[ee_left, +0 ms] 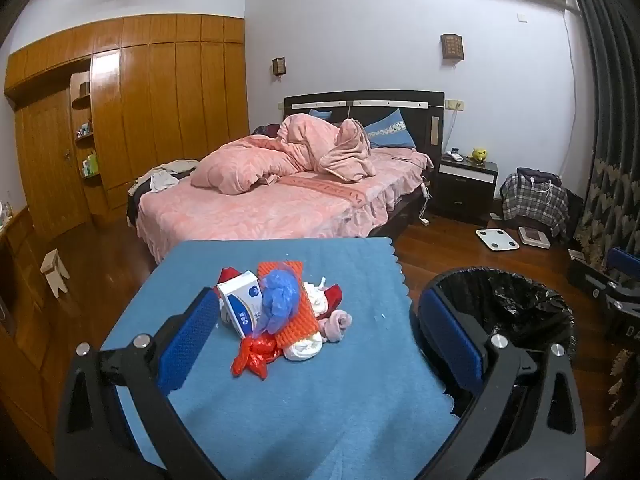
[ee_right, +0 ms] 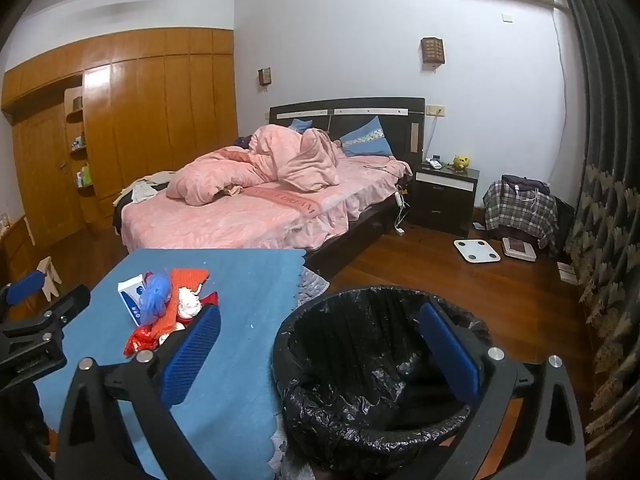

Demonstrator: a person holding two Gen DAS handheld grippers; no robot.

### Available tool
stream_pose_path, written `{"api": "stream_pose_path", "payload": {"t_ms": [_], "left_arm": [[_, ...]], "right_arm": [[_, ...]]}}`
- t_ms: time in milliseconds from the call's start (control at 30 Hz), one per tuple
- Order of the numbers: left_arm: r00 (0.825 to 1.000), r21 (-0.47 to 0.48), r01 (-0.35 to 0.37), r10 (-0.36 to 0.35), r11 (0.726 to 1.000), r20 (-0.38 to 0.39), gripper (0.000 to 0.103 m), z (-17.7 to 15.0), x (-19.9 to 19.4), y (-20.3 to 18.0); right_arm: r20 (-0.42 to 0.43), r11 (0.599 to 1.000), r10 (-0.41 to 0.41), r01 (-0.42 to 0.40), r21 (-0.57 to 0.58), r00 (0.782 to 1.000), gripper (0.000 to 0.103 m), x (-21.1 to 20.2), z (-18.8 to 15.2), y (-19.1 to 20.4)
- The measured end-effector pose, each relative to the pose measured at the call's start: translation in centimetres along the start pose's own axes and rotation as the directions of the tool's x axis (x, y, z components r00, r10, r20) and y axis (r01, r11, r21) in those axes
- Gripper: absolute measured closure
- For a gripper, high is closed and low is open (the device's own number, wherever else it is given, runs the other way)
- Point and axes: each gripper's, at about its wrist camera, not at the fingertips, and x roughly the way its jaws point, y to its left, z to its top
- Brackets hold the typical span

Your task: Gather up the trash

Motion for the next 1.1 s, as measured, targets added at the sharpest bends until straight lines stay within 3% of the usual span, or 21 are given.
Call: {"api": "stream_pose_path", "payload": {"t_ms": [1100], "left_arm": [[1.0,0.003,0.0,0.0,1.0,-0.006,0.005,0.01,0.04,-0.03]], "right_arm": [[0.002,1.0,-0.002,0.002,-0.004,1.0,0.006,0.15,-0.06,0.24]]}}
